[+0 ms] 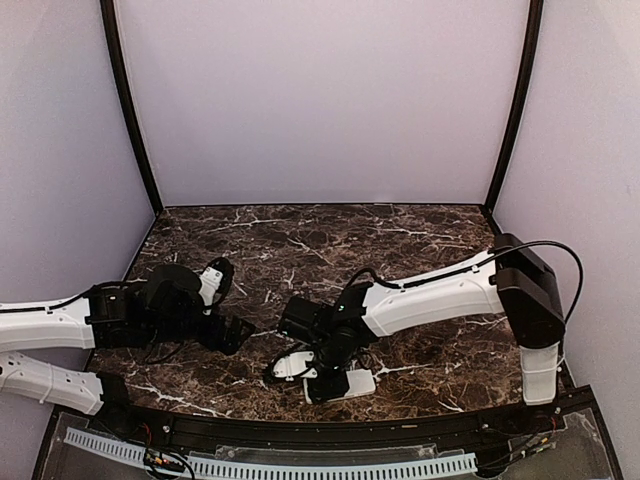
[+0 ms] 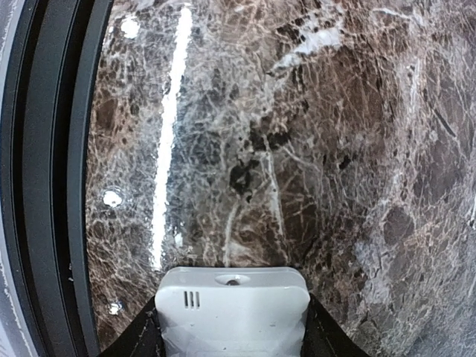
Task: Load the batteries into the remote control
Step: Pick up the remote control from the center of the board, then pass from the right arm to the left
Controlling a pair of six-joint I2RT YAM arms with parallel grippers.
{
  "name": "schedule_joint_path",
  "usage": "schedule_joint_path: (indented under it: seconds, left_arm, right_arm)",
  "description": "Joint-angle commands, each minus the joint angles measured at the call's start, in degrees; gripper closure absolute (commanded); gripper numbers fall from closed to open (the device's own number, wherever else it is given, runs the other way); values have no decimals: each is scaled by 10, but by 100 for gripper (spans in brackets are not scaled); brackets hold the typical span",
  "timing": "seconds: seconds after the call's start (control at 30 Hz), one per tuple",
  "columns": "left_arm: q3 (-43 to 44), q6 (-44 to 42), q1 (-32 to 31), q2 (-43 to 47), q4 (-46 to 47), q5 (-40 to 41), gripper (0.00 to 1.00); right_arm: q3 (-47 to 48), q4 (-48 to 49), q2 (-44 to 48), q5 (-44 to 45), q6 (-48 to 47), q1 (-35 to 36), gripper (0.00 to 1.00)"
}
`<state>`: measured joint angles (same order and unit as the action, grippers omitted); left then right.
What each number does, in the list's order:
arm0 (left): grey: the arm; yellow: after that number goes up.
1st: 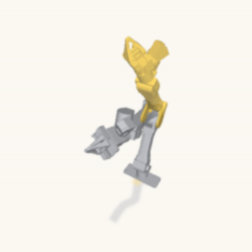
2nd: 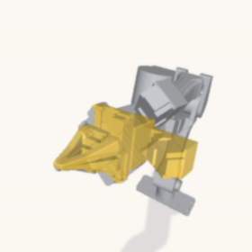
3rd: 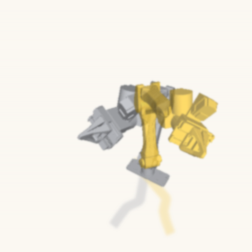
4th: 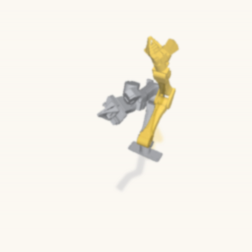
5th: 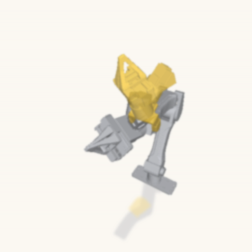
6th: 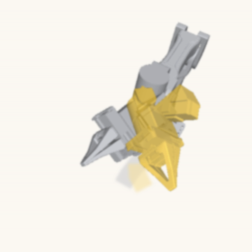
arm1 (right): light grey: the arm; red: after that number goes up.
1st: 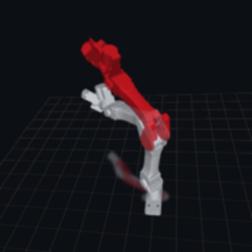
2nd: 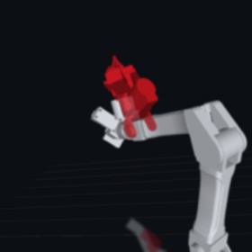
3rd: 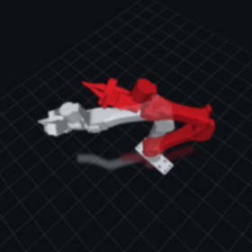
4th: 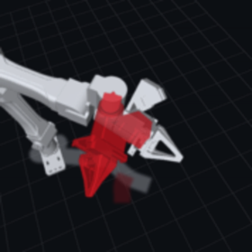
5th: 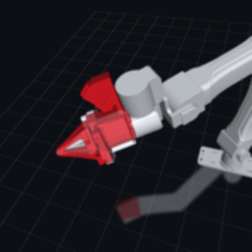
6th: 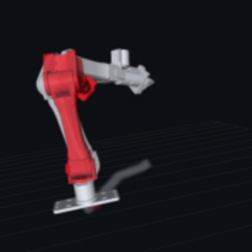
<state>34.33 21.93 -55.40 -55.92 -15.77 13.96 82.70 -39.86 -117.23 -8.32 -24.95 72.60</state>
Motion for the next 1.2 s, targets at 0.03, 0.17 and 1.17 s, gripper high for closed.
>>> schedule_joint_path:
  seconds: [0.03, 0.17, 1.17]
  left_arm:
    - [-13, -42, 3, 19, 26, -33, 3]
    - [-8, -71, 2, 30, 41, -61, 5]
    - [156, -115, 2, -85, 383, -477, 10]
  right_arm:
    - [24, -32, 15, -14, 17, 1, 66]
    - [36, -27, 57, -24, 45, -6, 72]
    - [-100, 529, 368, -250, 398, -115, 82]
